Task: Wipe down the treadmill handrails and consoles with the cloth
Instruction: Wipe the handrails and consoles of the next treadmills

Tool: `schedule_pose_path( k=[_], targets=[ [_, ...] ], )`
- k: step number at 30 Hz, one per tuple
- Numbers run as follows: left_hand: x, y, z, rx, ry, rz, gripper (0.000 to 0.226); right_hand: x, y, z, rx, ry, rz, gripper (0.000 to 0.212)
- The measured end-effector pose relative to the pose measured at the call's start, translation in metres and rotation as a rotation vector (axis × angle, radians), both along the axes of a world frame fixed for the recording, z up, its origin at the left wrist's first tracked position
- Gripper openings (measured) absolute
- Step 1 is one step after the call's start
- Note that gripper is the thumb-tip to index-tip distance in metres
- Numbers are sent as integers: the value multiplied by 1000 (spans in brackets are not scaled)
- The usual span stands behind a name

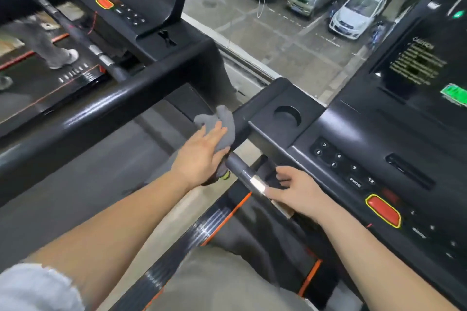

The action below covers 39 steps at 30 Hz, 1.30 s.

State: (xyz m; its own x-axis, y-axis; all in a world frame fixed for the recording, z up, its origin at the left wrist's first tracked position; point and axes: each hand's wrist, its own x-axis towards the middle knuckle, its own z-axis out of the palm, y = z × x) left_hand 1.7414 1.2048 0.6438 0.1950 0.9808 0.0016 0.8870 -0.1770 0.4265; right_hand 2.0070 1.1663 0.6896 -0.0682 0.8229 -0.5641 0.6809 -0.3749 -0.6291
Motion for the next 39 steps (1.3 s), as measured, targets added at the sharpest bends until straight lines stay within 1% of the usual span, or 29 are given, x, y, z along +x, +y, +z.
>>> schedule_pose_path(
  k=[1, 2, 3, 5, 6, 7, 9, 11, 12, 14, 15, 17, 19, 20, 22, 23, 24, 25, 26, 28, 30, 31, 32, 34, 35, 37, 39],
  targets=[
    [-2, -11, 4, -26, -95, 27, 58, 7, -3, 1, -36, -4, 16, 84],
    [-2, -23, 8, -61, -143, 34, 58, 14, -6, 1, -67, -21, 37, 84],
    [-1, -32, 10, -99, -162, 8, 58, 20, -9, 0, -99, -54, 64, 89],
    [10, -38, 5, -137, -134, -131, 57, 29, -12, -1, -167, -151, 127, 107],
    [19, -35, -2, -128, -94, -214, 56, 31, -12, -1, -184, -205, 157, 112],
    [29, -31, -11, -109, -32, -280, 55, 34, -13, -3, -187, -261, 175, 112],
    [46, -15, -27, -54, 125, -337, 55, 38, -18, -4, -185, -354, 179, 100],
    [58, 1, -29, 0, 297, -377, 55, 42, -26, -7, -176, -423, 173, 82],
    [61, 9, -26, 38, 354, -417, 53, 43, -29, -9, -170, -436, 156, 72],
    [67, 25, -15, 81, 404, -499, 49, 44, -34, -14, -137, -462, 116, 55],
    [71, 32, -8, 63, 425, -515, 49, 43, -34, -16, -129, -480, 98, 54],
    [79, 40, -1, -14, 464, -506, 52, 38, -32, -15, -135, -502, 58, 62],
    [92, 49, 4, -134, 495, -504, 57, 34, -31, -12, -146, -532, 35, 66],
    [99, 58, 3, -225, 522, -493, 59, 33, -31, -11, -146, -548, 24, 66],
    [113, 75, 5, -530, 595, -439, 67, 30, -33, -8, -146, -570, 0, 66],
    [119, 80, 6, -627, 607, -431, 71, 29, -35, -7, -147, -574, -21, 64],
    [123, 82, 5, -658, 607, -428, 71, 28, -37, -7, -143, -577, -45, 60],
    [124, 79, 3, -625, 598, -428, 69, 25, -40, -6, -139, -585, -70, 54],
    [120, 72, 0, -540, 557, -439, 65, 23, -43, -5, -132, -597, -86, 49],
    [101, 50, -1, -247, 395, -464, 56, 17, -47, -5, -116, -622, -92, 42],
    [71, 22, -11, 51, 265, -533, 44, 12, -51, -6, -102, -632, -95, 38],
    [58, 10, -19, 169, 213, -578, 40, 11, -52, -6, -92, -634, -97, 37],
    [49, 3, -27, 232, 197, -615, 42, 10, -52, -6, -82, -636, -96, 37],
    [41, -1, -38, 253, 225, -627, 52, 9, -54, -6, -65, -640, -102, 36],
    [42, -1, -38, 263, 230, -619, 51, 9, -56, -6, -55, -644, -107, 36],
    [51, 4, -33, 269, 250, -601, 40, 7, -57, -6, -41, -650, -106, 37],
    [69, 18, -17, 233, 336, -607, 28, 7, -58, -10, -43, -639, -95, 36]
  ],
)
